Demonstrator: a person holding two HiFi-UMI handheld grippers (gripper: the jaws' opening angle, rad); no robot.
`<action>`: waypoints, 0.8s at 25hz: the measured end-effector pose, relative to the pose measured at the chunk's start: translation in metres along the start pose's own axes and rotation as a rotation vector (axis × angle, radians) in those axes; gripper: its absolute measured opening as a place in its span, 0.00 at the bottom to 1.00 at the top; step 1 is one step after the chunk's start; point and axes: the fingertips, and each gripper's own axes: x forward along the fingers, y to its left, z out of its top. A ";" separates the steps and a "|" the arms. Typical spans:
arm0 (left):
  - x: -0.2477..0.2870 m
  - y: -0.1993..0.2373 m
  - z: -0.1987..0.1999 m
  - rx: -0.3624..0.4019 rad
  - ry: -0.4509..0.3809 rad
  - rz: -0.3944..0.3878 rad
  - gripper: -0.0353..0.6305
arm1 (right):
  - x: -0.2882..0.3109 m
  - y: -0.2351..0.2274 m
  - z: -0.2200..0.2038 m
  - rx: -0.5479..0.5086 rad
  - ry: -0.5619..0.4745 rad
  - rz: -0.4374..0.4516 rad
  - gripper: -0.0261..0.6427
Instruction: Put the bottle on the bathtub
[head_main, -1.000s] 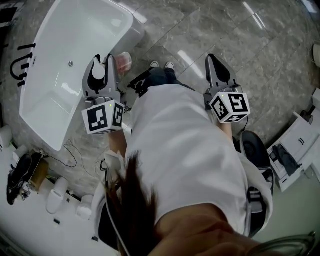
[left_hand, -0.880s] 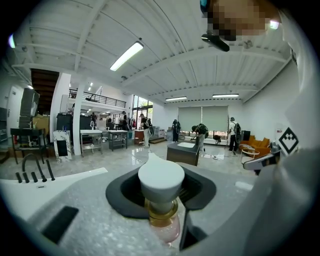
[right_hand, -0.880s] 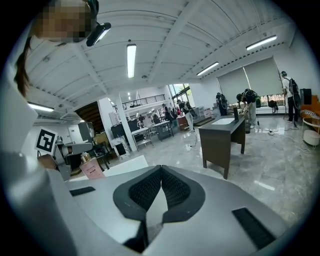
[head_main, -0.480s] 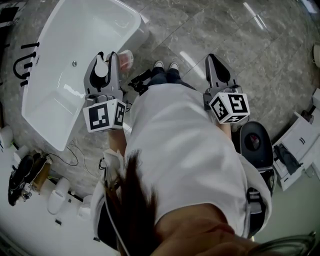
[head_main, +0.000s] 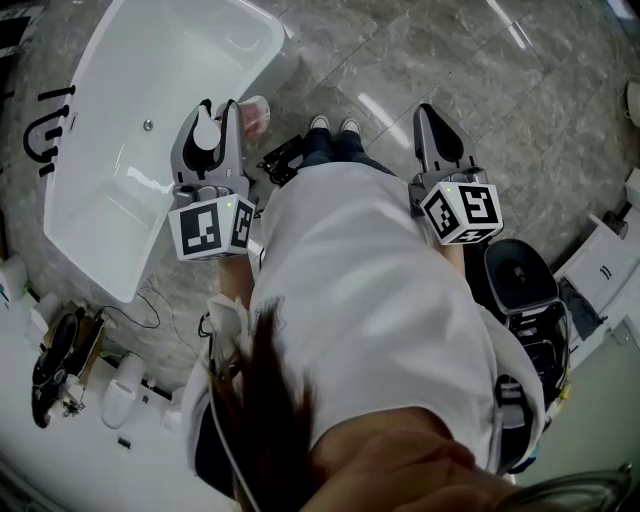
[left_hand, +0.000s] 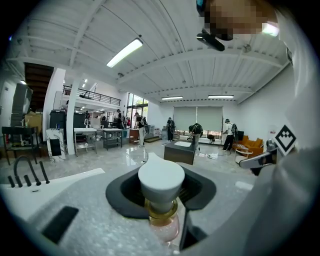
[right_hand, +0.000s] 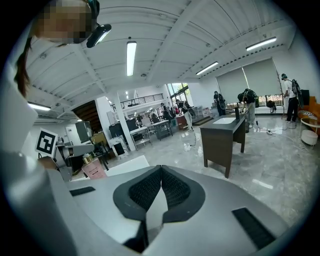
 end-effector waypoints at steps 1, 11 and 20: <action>0.002 0.001 -0.002 -0.002 0.003 -0.004 0.27 | 0.001 0.001 -0.001 -0.002 0.005 -0.002 0.06; 0.037 -0.001 -0.030 0.035 0.026 -0.084 0.27 | 0.004 0.000 -0.016 -0.006 0.043 -0.036 0.06; 0.107 -0.022 -0.093 0.096 0.063 -0.201 0.27 | 0.030 -0.011 -0.046 0.002 0.094 -0.019 0.06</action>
